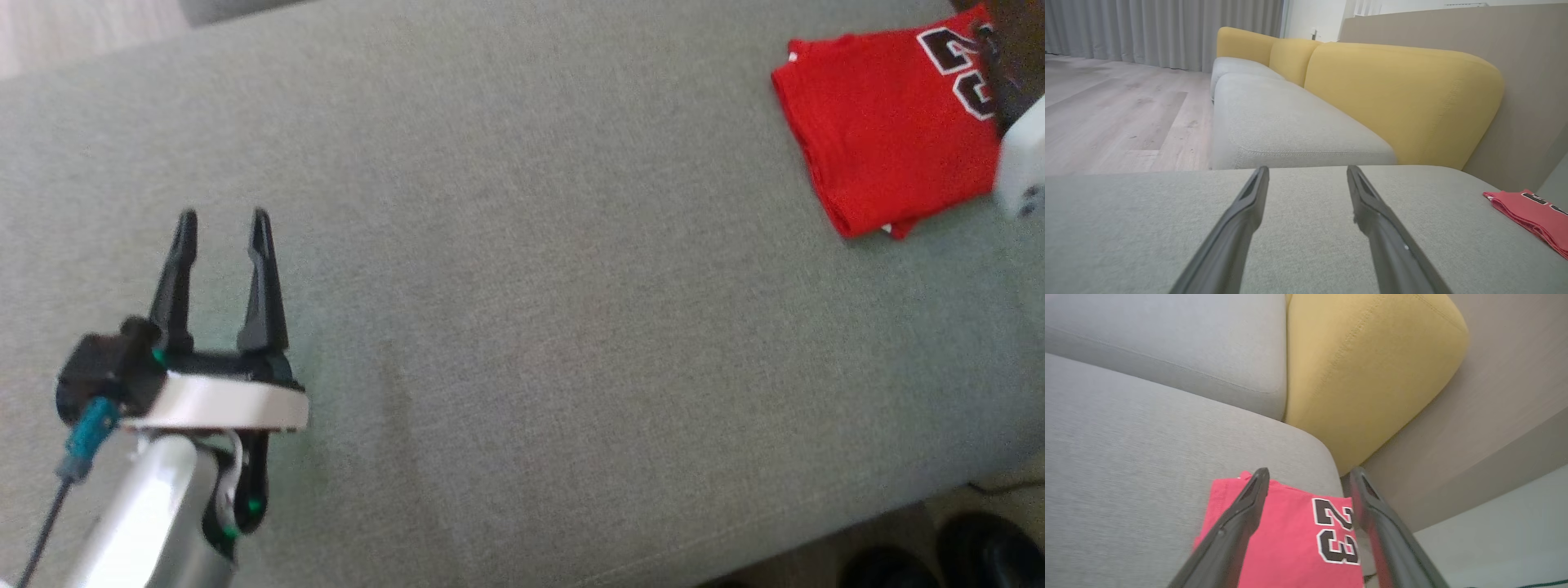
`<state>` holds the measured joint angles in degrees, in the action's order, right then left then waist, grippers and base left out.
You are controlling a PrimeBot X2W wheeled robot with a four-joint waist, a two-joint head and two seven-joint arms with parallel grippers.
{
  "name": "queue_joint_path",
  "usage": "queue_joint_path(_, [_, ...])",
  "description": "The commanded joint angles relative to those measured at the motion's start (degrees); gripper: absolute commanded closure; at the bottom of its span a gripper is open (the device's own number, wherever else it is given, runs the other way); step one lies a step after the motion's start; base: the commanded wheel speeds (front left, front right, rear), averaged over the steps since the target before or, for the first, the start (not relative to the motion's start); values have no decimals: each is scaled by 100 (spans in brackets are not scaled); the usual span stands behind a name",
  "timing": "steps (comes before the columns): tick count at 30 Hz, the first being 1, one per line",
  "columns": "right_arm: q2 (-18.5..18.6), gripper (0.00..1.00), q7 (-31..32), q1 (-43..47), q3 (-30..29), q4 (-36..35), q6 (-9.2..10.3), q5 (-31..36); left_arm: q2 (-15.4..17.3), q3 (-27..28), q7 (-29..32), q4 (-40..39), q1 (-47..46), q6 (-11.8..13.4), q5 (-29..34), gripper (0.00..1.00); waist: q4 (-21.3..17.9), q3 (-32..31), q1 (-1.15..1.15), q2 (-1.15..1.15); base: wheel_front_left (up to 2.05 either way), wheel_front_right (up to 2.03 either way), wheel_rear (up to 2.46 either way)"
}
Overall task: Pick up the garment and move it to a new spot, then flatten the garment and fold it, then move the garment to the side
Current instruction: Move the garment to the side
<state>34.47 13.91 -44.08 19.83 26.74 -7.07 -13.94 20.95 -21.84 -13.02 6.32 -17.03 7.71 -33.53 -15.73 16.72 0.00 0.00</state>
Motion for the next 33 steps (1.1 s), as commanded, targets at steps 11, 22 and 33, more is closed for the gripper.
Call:
queue_joint_path(11, [-967, 0, -665, 2110, -1086, -1301, -42, -582, -155, 362, -181, 152, 603, -88, -76, 0, 650, -1025, 0, 0, 0, 0, 0])
queue_joint_path(22, [-2352, 0, -1709, 4017, -1664, -2017, -42, 130, -249, 676, -196, 214, 1384, -71, 43, 0, 1223, -1603, 0, 0, 0, 0, 0])
queue_joint_path(33, [-2538, 0, -1620, 4132, -1691, -2083, -42, 372, -371, 948, -197, 140, 1745, -165, 210, 0, 1441, -1716, 0, 0, 0, 0, 0])
